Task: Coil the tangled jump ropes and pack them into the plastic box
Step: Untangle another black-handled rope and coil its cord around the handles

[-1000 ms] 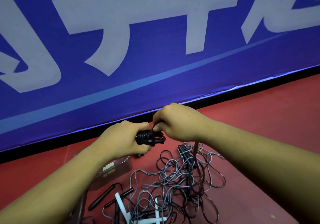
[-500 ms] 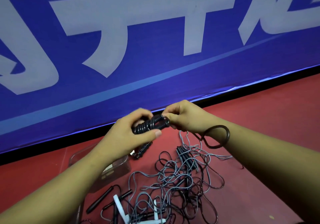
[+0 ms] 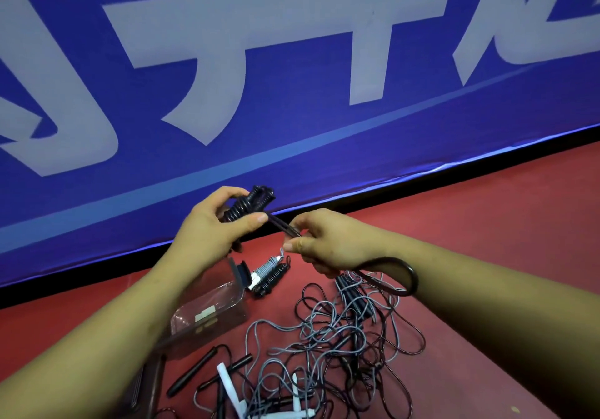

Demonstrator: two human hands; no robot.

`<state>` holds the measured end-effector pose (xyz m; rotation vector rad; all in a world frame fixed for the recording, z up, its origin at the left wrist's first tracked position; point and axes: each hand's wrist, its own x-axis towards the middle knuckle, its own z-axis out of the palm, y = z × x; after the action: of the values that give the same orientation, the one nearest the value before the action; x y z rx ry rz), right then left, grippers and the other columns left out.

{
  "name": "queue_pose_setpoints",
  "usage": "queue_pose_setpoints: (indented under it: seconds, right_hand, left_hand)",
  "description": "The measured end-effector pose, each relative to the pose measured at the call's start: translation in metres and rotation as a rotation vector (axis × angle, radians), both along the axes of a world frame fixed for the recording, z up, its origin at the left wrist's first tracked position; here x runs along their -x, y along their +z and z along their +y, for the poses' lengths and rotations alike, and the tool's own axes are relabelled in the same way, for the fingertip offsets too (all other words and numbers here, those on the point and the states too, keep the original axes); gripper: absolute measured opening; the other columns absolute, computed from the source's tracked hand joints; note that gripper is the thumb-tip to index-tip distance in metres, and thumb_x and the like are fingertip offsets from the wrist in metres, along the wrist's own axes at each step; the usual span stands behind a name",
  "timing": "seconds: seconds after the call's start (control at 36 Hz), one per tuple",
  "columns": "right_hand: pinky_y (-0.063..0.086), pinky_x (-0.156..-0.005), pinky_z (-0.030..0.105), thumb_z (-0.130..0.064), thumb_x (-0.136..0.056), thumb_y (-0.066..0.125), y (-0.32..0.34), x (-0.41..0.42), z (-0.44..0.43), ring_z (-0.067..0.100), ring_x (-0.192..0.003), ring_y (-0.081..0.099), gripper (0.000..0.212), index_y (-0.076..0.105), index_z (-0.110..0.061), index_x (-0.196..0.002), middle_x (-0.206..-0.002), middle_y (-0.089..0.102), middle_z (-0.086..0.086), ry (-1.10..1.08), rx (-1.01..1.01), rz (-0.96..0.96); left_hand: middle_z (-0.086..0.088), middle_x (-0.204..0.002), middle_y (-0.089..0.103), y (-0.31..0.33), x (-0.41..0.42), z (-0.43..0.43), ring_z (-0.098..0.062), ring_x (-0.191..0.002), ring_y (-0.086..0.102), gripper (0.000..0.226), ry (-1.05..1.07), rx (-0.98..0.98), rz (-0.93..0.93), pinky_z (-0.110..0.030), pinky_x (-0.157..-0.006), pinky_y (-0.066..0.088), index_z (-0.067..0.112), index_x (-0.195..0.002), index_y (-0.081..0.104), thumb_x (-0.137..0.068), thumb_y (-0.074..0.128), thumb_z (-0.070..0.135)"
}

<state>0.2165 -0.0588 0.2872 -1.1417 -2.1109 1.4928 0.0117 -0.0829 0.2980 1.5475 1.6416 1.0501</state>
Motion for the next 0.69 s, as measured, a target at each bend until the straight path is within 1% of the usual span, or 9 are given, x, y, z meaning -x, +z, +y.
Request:
queue_pose_setpoints:
  seconds: [0.03, 0.14, 0.25, 0.31, 0.39, 0.47, 0.53, 0.58, 0.69]
  right_hand:
    - [0.037, -0.040, 0.022, -0.018, -0.099, 0.056, 0.002, 0.000, -0.001, 0.013, -0.039, 0.040, 0.016, 0.054, -0.002, -0.098, -0.060, 0.043, 0.007, 0.009, -0.020, -0.020]
    - [0.036, -0.043, 0.021, -0.022, -0.096, 0.061, 0.009, 0.007, -0.006, 0.009, -0.043, 0.040, 0.021, 0.060, -0.001, -0.091, -0.063, 0.048, 0.004, 0.107, -0.231, -0.185]
    - [0.035, -0.051, 0.028, -0.019, -0.091, 0.062, 0.011, 0.014, -0.013, 0.012, -0.052, 0.043, 0.017, 0.065, -0.003, -0.087, -0.065, 0.051, 0.002, 0.233, -0.434, -0.368]
    - [0.038, -0.055, 0.031, -0.018, -0.092, 0.059, 0.015, 0.015, -0.014, 0.019, -0.058, 0.049, 0.016, 0.068, -0.004, -0.091, -0.067, 0.056, 0.004, 0.257, -0.537, -0.434]
    - [0.049, -0.062, 0.036, -0.022, -0.090, 0.059, 0.017, 0.013, -0.010, 0.025, -0.069, 0.059, 0.014, 0.070, -0.013, -0.088, -0.076, 0.066, 0.006, 0.218, -0.657, -0.441]
    - [0.052, -0.068, 0.040, -0.031, -0.091, 0.062, 0.016, 0.006, -0.005, 0.021, -0.074, 0.062, 0.014, 0.069, -0.019, -0.089, -0.080, 0.070, 0.001, 0.150, -0.695, -0.384]
    - [0.050, -0.067, 0.038, -0.034, -0.092, 0.063, 0.016, 0.000, -0.003, 0.016, -0.071, 0.060, 0.016, 0.068, -0.019, -0.094, -0.080, 0.070, -0.002, 0.112, -0.680, -0.333]
    - [0.050, -0.067, 0.039, -0.036, -0.091, 0.064, 0.015, -0.004, 0.000, 0.013, -0.068, 0.058, 0.017, 0.066, -0.020, -0.095, -0.079, 0.069, -0.004, 0.075, -0.650, -0.279]
    - [0.048, -0.062, 0.036, -0.038, -0.091, 0.064, 0.010, -0.008, 0.002, 0.010, -0.065, 0.056, 0.014, 0.066, -0.025, -0.087, -0.070, 0.063, -0.011, 0.055, -0.565, -0.172]
  left_hand:
    - [0.009, -0.065, 0.062, -0.002, 0.002, 0.000, -0.010, -0.051, 0.057, 0.032, -0.016, -0.021, 0.104, -0.018, -0.053, 0.042, 0.036, -0.099, 0.061, -0.075, 0.083, 0.035]
    - [0.009, -0.079, 0.065, -0.007, 0.012, 0.002, -0.018, -0.073, 0.060, 0.040, -0.073, -0.041, 0.534, -0.035, -0.070, 0.049, 0.044, -0.102, 0.051, -0.075, 0.080, 0.046]
    - [0.016, -0.092, 0.066, -0.008, 0.003, -0.002, -0.017, -0.083, 0.061, 0.042, -0.182, 0.004, 0.907, -0.032, -0.071, 0.049, 0.048, -0.112, 0.046, -0.078, 0.069, 0.057]
    - [0.017, -0.091, 0.065, -0.010, -0.003, -0.006, -0.013, -0.081, 0.057, 0.042, -0.274, 0.006, 0.992, -0.029, -0.068, 0.047, 0.051, -0.114, 0.046, -0.078, 0.066, 0.058]
    - [0.019, -0.075, 0.061, -0.007, -0.008, -0.010, -0.003, -0.068, 0.053, 0.045, -0.400, 0.036, 0.963, -0.025, -0.060, 0.040, 0.062, -0.112, 0.043, -0.073, 0.066, 0.067]
    - [0.023, -0.056, 0.054, -0.001, -0.012, -0.013, 0.004, -0.058, 0.050, 0.045, -0.454, 0.043, 0.884, -0.019, -0.053, 0.029, 0.063, -0.105, 0.051, -0.066, 0.063, 0.082]
    - [0.027, -0.056, 0.054, 0.002, -0.015, -0.016, 0.006, -0.058, 0.050, 0.036, -0.466, 0.014, 0.833, -0.017, -0.050, 0.026, 0.056, -0.099, 0.057, -0.070, 0.064, 0.077]
    - [0.020, -0.057, 0.056, 0.003, -0.015, -0.017, 0.001, -0.058, 0.052, 0.028, -0.479, -0.004, 0.749, -0.016, -0.050, 0.028, 0.047, -0.090, 0.061, -0.074, 0.068, 0.069]
    - [0.014, -0.058, 0.056, 0.005, -0.007, -0.018, -0.004, -0.057, 0.053, 0.021, -0.552, 0.029, 0.609, -0.015, -0.053, 0.033, 0.044, -0.080, 0.059, -0.077, 0.075, 0.056]
